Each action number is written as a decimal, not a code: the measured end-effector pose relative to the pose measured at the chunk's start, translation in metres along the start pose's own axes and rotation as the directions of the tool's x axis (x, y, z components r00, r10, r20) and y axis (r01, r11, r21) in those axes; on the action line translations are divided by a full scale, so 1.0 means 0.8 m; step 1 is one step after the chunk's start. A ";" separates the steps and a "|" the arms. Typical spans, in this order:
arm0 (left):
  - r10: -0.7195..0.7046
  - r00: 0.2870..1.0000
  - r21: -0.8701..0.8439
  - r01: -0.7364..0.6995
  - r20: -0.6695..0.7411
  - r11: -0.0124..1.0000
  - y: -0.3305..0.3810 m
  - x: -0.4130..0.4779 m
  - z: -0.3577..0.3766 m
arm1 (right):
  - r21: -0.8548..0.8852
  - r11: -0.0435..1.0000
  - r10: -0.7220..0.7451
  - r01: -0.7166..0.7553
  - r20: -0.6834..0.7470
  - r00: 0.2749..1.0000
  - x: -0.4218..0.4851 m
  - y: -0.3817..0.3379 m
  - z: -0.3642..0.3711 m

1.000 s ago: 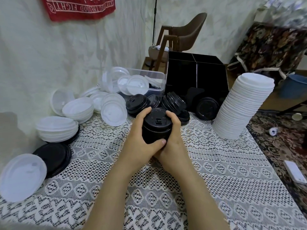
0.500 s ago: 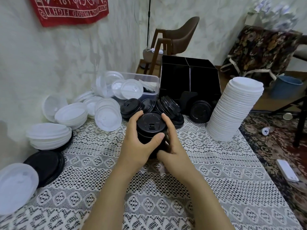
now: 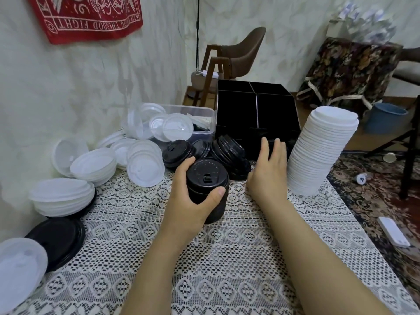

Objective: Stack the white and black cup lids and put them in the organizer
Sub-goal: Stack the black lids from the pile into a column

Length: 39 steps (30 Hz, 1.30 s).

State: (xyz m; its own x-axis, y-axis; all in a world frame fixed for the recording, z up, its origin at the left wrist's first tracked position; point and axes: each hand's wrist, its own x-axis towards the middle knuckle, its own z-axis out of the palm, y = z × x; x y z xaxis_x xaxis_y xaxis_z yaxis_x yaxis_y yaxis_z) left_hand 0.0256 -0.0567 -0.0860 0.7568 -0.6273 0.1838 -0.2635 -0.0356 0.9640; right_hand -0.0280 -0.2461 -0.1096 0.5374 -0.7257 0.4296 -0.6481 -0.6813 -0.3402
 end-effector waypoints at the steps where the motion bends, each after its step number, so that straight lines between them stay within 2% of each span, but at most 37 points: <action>1: 0.001 1.000 0.001 -0.001 -0.001 1.000 0.000 0.000 0.000 | -0.052 0.999 -0.010 0.010 -0.002 1.000 0.005 0.002 0.004; 4: 0.000 1.000 0.005 0.000 0.002 1.000 -0.001 0.001 0.000 | -0.136 0.991 0.019 -0.014 0.033 0.999 0.017 0.005 0.009; 9: 0.005 1.000 0.016 -0.005 0.003 1.000 -0.003 0.000 0.001 | -0.173 0.984 0.049 -0.043 0.033 0.998 0.026 0.010 0.010; 16: 0.009 1.000 0.009 -0.009 0.007 1.000 0.000 -0.001 0.002 | -0.248 0.966 -0.119 0.078 -0.157 0.980 0.018 0.013 0.017; 25: 0.016 1.000 -0.005 -0.016 0.014 1.000 0.000 -0.002 0.001 | -0.282 0.950 -0.215 0.134 -0.279 0.936 0.011 0.013 0.010; 28: 0.014 1.000 -0.014 -0.013 0.016 1.000 0.001 -0.002 0.002 | -0.265 0.955 -0.213 0.137 -0.283 0.935 0.012 0.015 0.009; 32: 0.018 1.000 -0.015 -0.018 0.021 1.000 0.000 -0.001 0.001 | -0.240 0.956 -0.220 0.167 -0.217 0.951 0.008 0.015 0.005; 39: 0.021 1.000 -0.007 -0.021 0.018 1.000 0.000 -0.002 0.002 | -0.011 0.985 -0.174 0.174 -0.175 0.969 -0.008 0.013 -0.030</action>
State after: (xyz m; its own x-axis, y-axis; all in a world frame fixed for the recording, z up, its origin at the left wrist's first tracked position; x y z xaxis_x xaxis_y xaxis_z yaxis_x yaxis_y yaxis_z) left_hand 0.0236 -0.0565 -0.0869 0.7402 -0.6419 0.2001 -0.2749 -0.0174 0.9613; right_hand -0.0509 -0.2467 -0.0960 0.5388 -0.5683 0.6218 -0.5502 -0.7964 -0.2511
